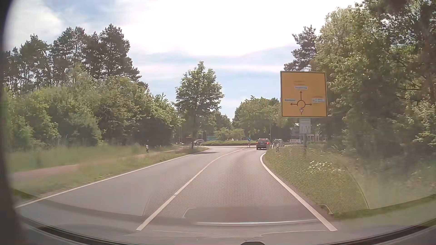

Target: Follow the waypoints while adhering to traffic rules and regulations

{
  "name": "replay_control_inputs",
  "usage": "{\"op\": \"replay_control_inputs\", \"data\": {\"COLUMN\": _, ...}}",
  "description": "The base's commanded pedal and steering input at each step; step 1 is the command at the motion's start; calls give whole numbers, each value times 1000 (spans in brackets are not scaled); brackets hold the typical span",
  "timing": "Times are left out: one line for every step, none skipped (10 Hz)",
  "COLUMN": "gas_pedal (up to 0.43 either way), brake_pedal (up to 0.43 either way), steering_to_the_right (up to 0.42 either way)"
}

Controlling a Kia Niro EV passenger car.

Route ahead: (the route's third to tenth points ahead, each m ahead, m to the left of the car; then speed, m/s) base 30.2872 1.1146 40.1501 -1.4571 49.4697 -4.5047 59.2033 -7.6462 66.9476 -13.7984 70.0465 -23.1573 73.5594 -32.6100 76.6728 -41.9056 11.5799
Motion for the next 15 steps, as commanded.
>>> {"op": "replay_control_inputs", "data": {"gas_pedal": 0, "brake_pedal": 0, "steering_to_the_right": 9}}
{"op": "replay_control_inputs", "data": {"gas_pedal": 0, "brake_pedal": 0, "steering_to_the_right": 11}}
{"op": "replay_control_inputs", "data": {"gas_pedal": 0, "brake_pedal": 0, "steering_to_the_right": 12}}
{"op": "replay_control_inputs", "data": {"gas_pedal": 0, "brake_pedal": 0, "steering_to_the_right": 15}}
{"op": "replay_control_inputs", "data": {"gas_pedal": 0, "brake_pedal": 0, "steering_to_the_right": 20}}
{"op": "replay_control_inputs", "data": {"gas_pedal": 0, "brake_pedal": 0, "steering_to_the_right": 20}}
{"op": "replay_control_inputs", "data": {"gas_pedal": 0, "brake_pedal": 0, "steering_to_the_right": 24}}
{"op": "replay_control_inputs", "data": {"gas_pedal": 0, "brake_pedal": 55, "steering_to_the_right": 30}}
{"op": "replay_control_inputs", "data": {"gas_pedal": 0, "brake_pedal": 85, "steering_to_the_right": 30}}
{"op": "replay_control_inputs", "data": {"gas_pedal": 0, "brake_pedal": 152, "steering_to_the_right": 30}}
{"op": "replay_control_inputs", "data": {"gas_pedal": 0, "brake_pedal": 177, "steering_to_the_right": 30}}
{"op": "replay_control_inputs", "data": {"gas_pedal": 0, "brake_pedal": 201, "steering_to_the_right": 30}}
{"op": "replay_control_inputs", "data": {"gas_pedal": 0, "brake_pedal": 213, "steering_to_the_right": 29}}
{"op": "replay_control_inputs", "data": {"gas_pedal": 0, "brake_pedal": 220, "steering_to_the_right": 25}}
{"op": "replay_control_inputs", "data": {"gas_pedal": 0, "brake_pedal": 220, "steering_to_the_right": 25}}
